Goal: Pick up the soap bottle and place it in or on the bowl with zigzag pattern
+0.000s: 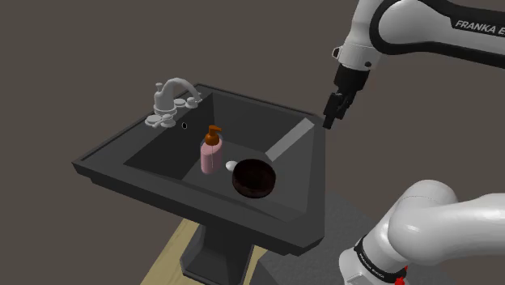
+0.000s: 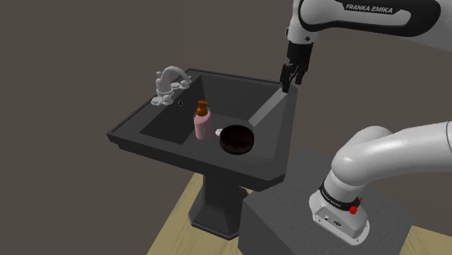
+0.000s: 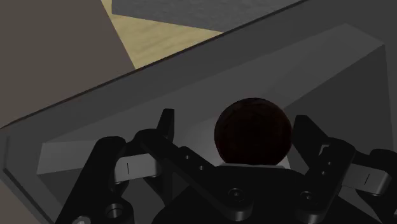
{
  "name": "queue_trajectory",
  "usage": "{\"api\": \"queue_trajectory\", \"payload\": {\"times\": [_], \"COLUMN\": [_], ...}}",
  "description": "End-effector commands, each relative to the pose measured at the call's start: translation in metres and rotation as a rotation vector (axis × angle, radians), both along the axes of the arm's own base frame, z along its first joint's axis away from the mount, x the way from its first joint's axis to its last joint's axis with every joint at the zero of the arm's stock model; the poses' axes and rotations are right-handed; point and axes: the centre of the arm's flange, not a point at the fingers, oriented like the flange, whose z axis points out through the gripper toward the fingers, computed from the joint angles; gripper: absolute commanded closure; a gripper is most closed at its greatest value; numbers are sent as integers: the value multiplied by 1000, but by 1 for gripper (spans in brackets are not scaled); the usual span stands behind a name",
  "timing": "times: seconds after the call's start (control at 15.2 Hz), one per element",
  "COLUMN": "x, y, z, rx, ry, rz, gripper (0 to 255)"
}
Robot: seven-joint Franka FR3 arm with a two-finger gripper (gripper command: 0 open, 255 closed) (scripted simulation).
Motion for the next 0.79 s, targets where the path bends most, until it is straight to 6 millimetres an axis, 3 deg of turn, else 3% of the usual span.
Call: {"api": "queue_trajectory", "payload": {"times": [0.0,0.73], "x": [0,118], "y": [0,69], "z": [0,-49], "rx": [0,-10], "ry": [0,-7], "rz": [0,-33], "gripper": [0,0]}}
